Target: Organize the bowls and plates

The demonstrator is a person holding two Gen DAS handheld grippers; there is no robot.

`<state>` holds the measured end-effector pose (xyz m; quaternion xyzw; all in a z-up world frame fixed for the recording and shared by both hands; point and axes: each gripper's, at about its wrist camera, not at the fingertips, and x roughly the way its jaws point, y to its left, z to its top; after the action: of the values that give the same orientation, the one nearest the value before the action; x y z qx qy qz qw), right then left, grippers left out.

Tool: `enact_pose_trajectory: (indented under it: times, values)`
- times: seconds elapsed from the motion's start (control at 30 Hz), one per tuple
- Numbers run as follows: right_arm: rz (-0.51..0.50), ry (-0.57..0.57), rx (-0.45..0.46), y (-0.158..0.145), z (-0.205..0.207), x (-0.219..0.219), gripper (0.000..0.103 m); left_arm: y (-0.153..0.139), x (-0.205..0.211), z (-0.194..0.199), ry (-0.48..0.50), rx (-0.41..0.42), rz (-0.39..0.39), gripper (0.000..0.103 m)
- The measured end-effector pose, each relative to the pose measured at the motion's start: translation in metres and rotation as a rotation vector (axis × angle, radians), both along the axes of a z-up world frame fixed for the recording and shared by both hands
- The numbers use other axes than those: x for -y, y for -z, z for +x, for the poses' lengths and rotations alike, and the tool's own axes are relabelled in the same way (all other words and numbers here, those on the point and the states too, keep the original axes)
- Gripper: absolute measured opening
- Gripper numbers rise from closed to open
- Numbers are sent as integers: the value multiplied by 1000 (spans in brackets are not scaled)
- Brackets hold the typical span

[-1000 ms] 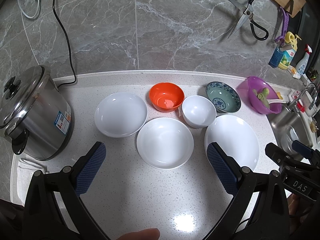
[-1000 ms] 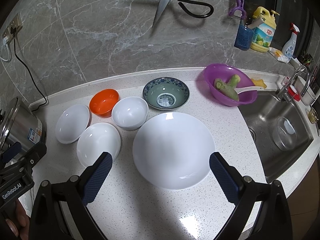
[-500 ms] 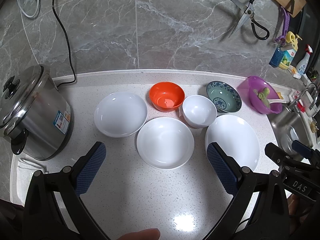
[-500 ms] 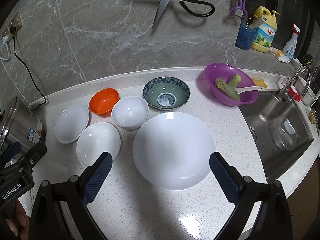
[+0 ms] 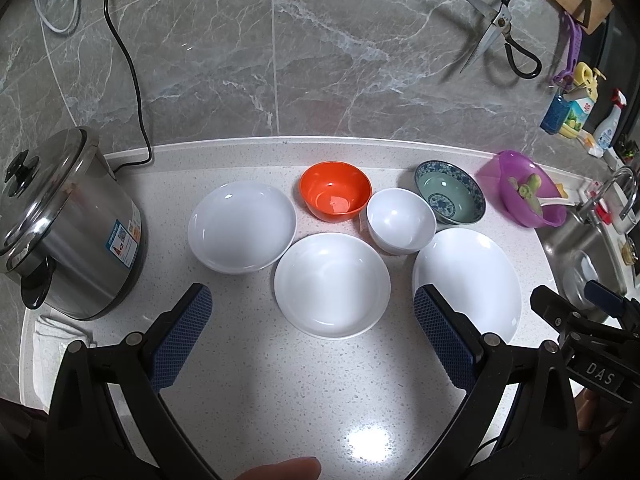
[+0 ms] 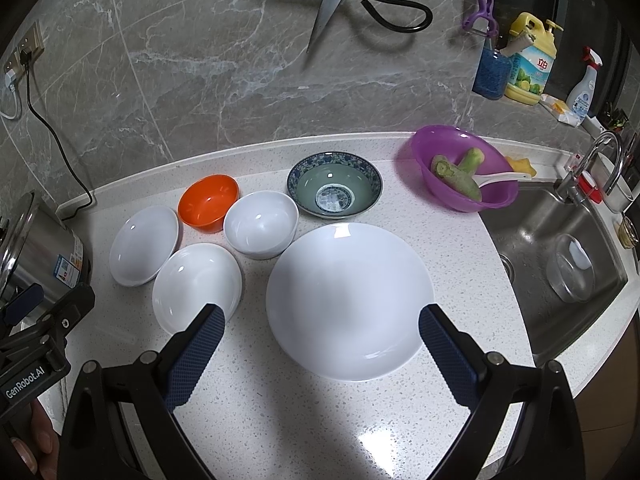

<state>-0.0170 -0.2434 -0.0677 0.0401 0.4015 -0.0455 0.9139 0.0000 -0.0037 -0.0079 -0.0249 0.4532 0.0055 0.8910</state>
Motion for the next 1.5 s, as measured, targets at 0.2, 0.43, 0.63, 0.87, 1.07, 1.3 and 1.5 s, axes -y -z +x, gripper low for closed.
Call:
enact_pose_trajectory:
  times: [0.2,0.43,0.63,0.87,1.07,1.3,1.5]
  values:
    - [-1,0,-1,-1,0,0,100,6,-2,3,-1,-5,-2,102]
    - [-3,2,-5,5,4,-2,100,10,-5,5,-2,-10,-3,102]
    - [-4,4,-8,10,5,-4,100,10,-5,6,-1,-14,-1,102]
    - [-6,13,-18,10,7,-4,100,17,-5,12,12,-32,-16,102]
    - [-1,7,-15,15,3,-1,100,37,-1,17,41,-78,-13,101]
    - [58,-81,118,20,-22,44,100,91,24,11,150,-206,-187,101]
    - [103,-151,85,52,1,120,85,131,87,5,268,-237,-149,102]
